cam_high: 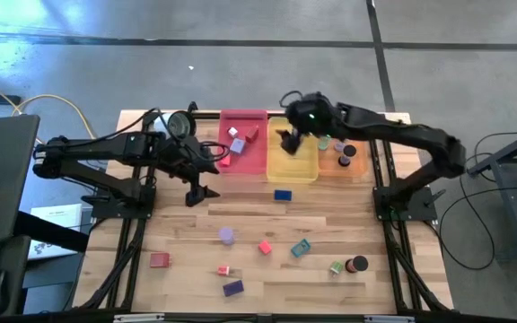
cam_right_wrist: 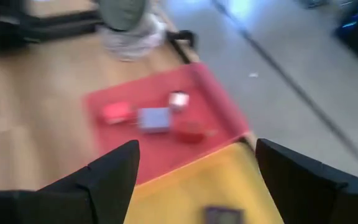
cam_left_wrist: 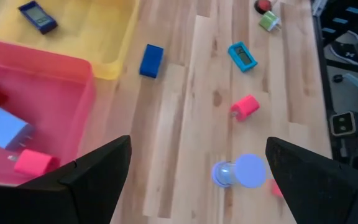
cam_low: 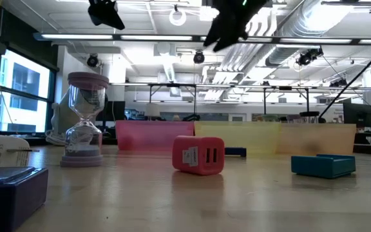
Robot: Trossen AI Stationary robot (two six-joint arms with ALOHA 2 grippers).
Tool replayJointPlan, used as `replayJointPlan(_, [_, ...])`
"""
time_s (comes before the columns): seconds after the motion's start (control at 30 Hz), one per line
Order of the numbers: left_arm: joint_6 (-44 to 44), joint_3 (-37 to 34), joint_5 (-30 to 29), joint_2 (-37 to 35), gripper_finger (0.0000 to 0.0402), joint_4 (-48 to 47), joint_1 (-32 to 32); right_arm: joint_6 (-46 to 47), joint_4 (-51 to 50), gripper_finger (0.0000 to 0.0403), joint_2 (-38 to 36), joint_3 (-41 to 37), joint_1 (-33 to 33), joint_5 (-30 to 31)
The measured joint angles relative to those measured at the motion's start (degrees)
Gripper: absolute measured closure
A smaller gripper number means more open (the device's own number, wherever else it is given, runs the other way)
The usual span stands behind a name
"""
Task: Pick & Place Office items
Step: Adjust the yellow bin
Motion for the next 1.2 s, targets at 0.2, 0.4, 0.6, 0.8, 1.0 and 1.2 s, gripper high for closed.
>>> replayJointPlan(0.2, [-3.61,0.00,-2.39,0.00,0.0038,-0.01,-4.03,10.33,-12.06,0.0093,-5.44,0.02,7.08,-10.39])
replayJointPlan(0.4, [-7.99,0.00,-6.44,0.00,0.0039,-0.03,-8.60,13.12,-26.67,0.0093,-5.57,0.02,12.59,-22.84])
replayJointPlan(0.6, [-11.45,0.00,-9.11,0.00,0.0039,-0.05,-13.15,11.59,-30.09,0.0093,-1.94,-0.02,19.48,-16.18])
replayJointPlan(0.8, [-11.56,0.00,-9.09,0.00,0.0039,-0.07,-16.96,11.92,-29.72,0.0093,4.12,-0.03,23.13,-10.48])
replayJointPlan(1.0, [-8.66,0.00,-9.01,0.00,0.0038,-0.12,-18.99,17.69,-28.81,0.0093,10.62,-0.11,25.45,-11.67])
replayJointPlan(1.2, [-7.23,0.00,-7.19,0.00,0.0039,-4.23,-20.50,18.75,-23.55,0.0093,15.77,-0.11,26.48,-14.95])
